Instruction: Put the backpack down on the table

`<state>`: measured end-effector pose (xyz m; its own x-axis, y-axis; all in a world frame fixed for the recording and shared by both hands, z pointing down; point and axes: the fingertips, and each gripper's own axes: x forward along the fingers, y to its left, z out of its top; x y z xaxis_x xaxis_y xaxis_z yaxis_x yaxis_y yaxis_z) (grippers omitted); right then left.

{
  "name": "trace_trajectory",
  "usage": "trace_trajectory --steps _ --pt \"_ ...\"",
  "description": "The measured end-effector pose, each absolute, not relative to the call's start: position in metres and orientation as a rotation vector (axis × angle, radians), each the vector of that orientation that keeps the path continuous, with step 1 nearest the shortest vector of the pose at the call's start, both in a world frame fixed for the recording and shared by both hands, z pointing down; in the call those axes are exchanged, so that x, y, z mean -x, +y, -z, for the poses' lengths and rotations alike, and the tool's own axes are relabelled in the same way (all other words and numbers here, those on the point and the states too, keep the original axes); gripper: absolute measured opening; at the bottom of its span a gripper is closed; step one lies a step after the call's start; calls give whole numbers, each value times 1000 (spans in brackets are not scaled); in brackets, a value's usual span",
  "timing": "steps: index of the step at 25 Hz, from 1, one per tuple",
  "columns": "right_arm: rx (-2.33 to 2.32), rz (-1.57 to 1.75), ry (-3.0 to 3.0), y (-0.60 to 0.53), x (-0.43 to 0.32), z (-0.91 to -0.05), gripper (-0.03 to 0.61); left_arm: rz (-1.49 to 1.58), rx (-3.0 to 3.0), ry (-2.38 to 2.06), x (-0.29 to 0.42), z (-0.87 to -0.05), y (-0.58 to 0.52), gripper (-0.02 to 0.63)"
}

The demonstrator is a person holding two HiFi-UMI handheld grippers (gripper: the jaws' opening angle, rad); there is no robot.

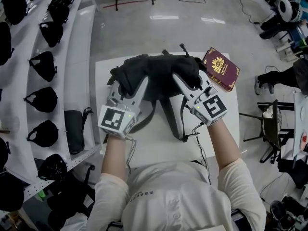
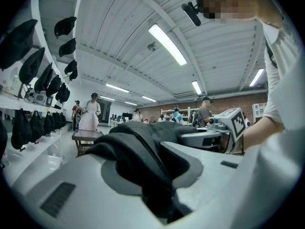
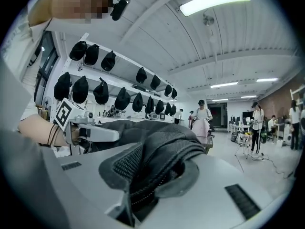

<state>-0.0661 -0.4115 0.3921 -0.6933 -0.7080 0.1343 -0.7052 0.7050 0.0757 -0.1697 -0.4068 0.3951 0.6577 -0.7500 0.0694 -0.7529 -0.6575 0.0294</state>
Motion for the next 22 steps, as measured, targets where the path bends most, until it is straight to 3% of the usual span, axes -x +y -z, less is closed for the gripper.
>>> trace_trajectory --steps 22 --pt "-1133 -230 -2807 -306 63 -444 113 -91 -2647 -1220 171 -449 -301 118"
